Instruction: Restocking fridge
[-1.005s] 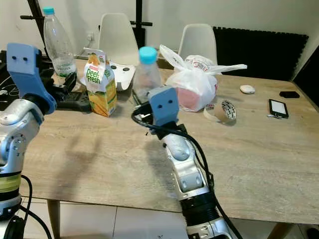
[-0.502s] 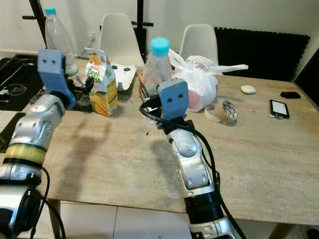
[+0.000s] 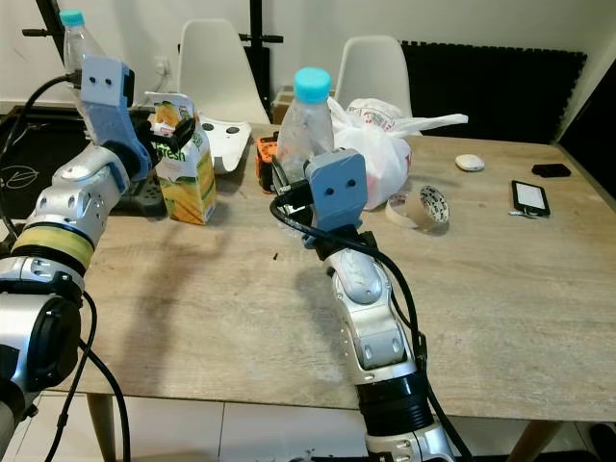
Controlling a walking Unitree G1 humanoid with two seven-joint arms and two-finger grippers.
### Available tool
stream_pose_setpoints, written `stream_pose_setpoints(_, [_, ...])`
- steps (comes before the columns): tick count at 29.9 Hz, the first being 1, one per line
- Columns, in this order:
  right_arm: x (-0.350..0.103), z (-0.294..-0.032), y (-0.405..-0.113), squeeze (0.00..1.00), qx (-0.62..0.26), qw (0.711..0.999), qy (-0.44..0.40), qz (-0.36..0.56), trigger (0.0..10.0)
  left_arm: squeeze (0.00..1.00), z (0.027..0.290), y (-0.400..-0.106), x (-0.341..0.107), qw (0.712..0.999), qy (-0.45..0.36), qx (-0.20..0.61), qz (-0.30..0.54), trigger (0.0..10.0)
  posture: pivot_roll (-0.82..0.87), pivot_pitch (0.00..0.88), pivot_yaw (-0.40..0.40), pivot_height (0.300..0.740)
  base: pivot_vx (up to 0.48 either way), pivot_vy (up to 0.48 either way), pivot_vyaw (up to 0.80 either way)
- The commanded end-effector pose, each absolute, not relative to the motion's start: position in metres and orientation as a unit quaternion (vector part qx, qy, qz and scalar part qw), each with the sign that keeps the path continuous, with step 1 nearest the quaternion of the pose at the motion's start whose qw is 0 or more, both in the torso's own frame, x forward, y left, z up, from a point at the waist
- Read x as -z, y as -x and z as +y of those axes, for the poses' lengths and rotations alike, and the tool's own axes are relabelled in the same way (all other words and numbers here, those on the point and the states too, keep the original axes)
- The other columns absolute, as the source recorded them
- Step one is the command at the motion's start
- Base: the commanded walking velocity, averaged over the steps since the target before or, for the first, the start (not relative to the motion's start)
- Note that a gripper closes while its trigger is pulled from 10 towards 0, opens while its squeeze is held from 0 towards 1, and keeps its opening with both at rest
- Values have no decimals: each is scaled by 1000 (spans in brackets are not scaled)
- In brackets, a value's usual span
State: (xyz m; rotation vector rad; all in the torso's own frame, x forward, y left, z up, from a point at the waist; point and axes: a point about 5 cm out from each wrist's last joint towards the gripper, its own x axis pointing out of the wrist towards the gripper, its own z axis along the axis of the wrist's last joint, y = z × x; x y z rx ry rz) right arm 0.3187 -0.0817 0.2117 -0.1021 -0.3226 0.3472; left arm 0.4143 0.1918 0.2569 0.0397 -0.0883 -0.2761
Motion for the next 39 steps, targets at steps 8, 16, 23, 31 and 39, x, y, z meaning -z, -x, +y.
stream_pose_setpoints(8, [-216, -80, -314, 0, -174, 970, 45, -166, 10000, 0, 201, -417, -263, 990, -67, 120, -34, 10000, -4, 33, -32, 740, 0, 0, 0])
stream_pose_setpoints(16, [-216, -81, -313, 0, -176, 969, 47, -164, 10000, 0, 195, -418, -247, 992, -42, 119, -7, 10000, -22, 48, -38, 740, 0, 0, 0])
stream_pose_setpoints(23, [-215, -80, -308, 0, -177, 970, 47, -160, 10000, 0, 187, -421, -260, 989, -4, 141, -32, 10000, -38, 69, -37, 740, 0, 0, 0])
stream_pose_setpoints(31, [-215, -80, -308, 0, -178, 971, 48, -156, 10000, 0, 179, -422, -267, 986, -4, 160, -47, 10000, -36, 78, -41, 740, 0, 0, 0])
stream_pose_setpoints(39, [-215, -78, -309, 0, -181, 970, 48, -152, 10000, 0, 173, -422, -252, 989, -43, 142, -18, 10000, -30, 78, -44, 740, 0, 0, 0])
